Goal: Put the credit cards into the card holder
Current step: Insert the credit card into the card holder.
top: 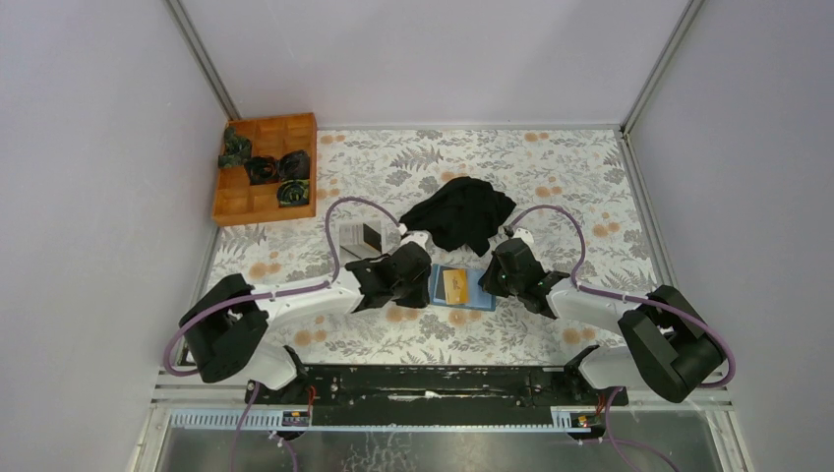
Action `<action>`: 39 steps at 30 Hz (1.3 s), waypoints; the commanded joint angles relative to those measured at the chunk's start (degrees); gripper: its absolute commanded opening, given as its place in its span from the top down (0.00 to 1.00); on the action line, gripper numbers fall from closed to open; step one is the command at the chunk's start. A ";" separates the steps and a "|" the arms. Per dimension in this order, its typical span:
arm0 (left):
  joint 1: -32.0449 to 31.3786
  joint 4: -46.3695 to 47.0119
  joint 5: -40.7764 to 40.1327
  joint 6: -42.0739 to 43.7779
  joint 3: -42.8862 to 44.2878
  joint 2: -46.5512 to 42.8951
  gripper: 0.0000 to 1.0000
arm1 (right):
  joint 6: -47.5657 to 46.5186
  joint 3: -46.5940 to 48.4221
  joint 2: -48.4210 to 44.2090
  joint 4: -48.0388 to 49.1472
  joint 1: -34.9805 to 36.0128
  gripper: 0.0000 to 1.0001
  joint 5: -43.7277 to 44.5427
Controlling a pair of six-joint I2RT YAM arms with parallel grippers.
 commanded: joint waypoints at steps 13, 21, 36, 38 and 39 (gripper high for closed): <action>-2.54 3.51 -7.90 2.97 8.01 9.46 0.71 | -0.85 -1.22 1.06 -2.07 -0.15 1.00 0.39; -2.68 4.08 -8.57 2.87 9.44 11.05 0.71 | -0.88 -1.54 1.49 -1.59 -0.15 1.00 0.19; -3.32 3.97 -12.44 4.32 11.47 14.12 0.71 | -0.92 -1.79 1.39 -1.32 -0.15 1.00 0.06; -3.29 3.99 -13.22 4.73 11.70 14.61 0.71 | -0.95 -1.93 1.41 -1.28 -0.15 1.00 0.06; -3.33 4.04 -13.62 4.91 11.86 14.79 0.71 | -0.93 -1.93 1.41 -1.28 -0.15 1.00 0.06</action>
